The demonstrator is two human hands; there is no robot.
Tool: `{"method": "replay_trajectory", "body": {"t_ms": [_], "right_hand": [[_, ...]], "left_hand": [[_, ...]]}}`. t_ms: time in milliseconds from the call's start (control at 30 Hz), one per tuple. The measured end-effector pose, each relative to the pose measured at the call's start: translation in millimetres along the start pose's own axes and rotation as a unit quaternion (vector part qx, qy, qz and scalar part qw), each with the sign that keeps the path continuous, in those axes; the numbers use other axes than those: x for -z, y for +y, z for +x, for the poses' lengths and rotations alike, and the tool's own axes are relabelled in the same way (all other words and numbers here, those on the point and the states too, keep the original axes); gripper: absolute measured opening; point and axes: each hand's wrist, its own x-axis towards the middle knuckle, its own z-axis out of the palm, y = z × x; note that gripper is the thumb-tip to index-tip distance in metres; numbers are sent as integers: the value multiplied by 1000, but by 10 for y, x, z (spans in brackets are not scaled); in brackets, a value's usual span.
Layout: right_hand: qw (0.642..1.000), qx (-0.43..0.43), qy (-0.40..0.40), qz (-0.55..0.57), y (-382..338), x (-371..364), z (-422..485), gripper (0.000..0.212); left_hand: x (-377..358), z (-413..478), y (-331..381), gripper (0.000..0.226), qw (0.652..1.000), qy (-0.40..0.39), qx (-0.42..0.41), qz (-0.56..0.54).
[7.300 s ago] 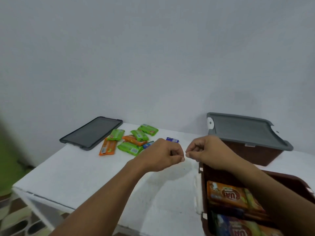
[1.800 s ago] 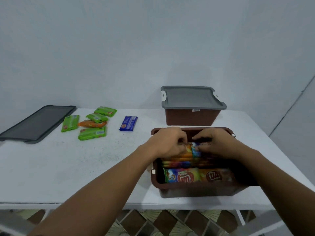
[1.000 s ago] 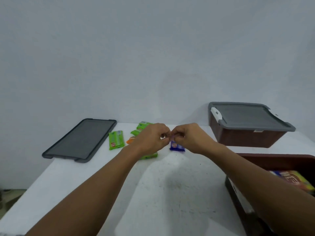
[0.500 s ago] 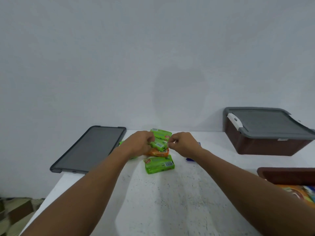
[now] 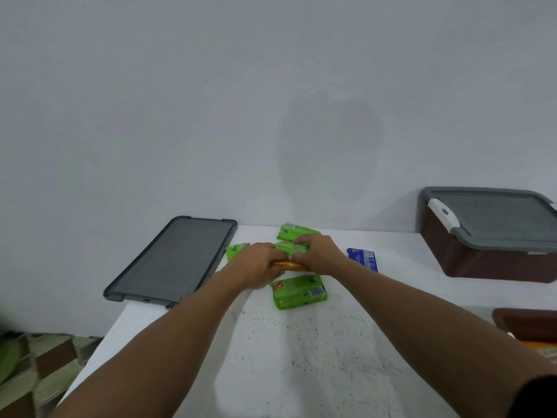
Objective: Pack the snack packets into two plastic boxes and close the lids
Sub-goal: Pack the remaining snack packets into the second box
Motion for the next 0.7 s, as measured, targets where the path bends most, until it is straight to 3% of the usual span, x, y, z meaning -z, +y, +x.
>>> {"method": "replay_trajectory", "body": {"t_ms": [133,333,467,700], "right_hand": [[999,2,12,35,14,246,-81,25],[997,-39,19,68,222,761,-284,28],[985,-61,-7,159,302,1118,-500,25],[978,-52,23,203,642,1526,-963,28]], "left_hand": [[83,-13,34,28,999,29,-15,-27],[241,64,237,24,994,82,3,-70],[377,81,494,27,981,114,9,-157],[468,84,1252,24,959,119,9,-255]]}}
